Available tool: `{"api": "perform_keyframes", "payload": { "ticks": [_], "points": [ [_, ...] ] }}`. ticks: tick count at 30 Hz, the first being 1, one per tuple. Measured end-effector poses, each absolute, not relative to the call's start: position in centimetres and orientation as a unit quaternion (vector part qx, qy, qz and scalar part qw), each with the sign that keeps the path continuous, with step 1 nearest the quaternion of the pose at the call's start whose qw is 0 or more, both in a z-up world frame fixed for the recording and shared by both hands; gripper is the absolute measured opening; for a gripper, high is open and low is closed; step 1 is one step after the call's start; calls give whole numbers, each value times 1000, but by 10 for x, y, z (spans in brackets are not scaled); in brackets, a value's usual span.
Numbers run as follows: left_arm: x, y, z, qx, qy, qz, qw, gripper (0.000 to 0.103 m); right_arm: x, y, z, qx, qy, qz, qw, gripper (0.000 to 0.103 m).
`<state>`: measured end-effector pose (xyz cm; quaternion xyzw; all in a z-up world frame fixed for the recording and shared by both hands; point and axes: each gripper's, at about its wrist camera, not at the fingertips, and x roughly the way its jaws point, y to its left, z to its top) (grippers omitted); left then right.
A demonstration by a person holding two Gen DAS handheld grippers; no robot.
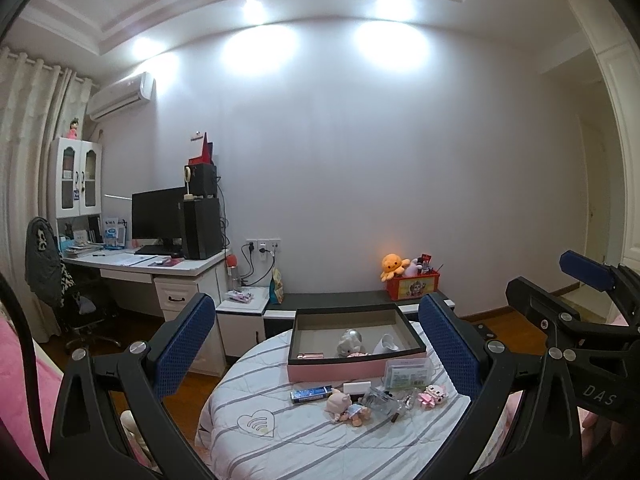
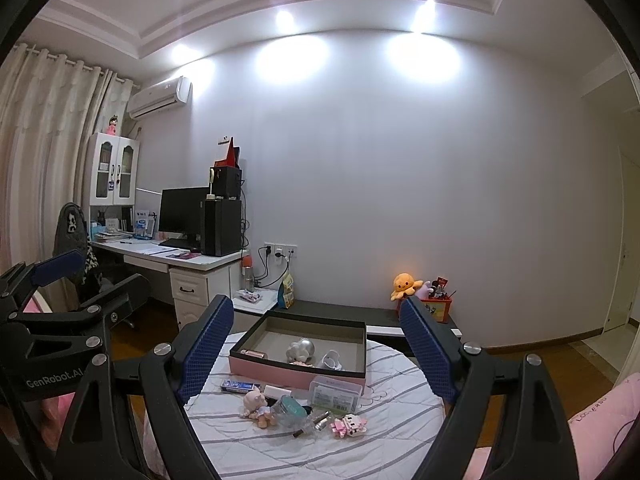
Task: Organize rigid objects
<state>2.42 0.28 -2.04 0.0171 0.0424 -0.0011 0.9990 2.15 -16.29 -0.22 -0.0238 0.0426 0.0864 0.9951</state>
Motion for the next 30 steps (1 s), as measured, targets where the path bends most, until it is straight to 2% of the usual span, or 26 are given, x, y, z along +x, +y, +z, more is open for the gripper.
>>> {"api": "perform_keyframes", "payload": {
  "ticks": [30],
  "points": [
    [25,2,-21,15,39,-1,999,103,17,-163,1,-20,45,86,995,87]
  ]
}}
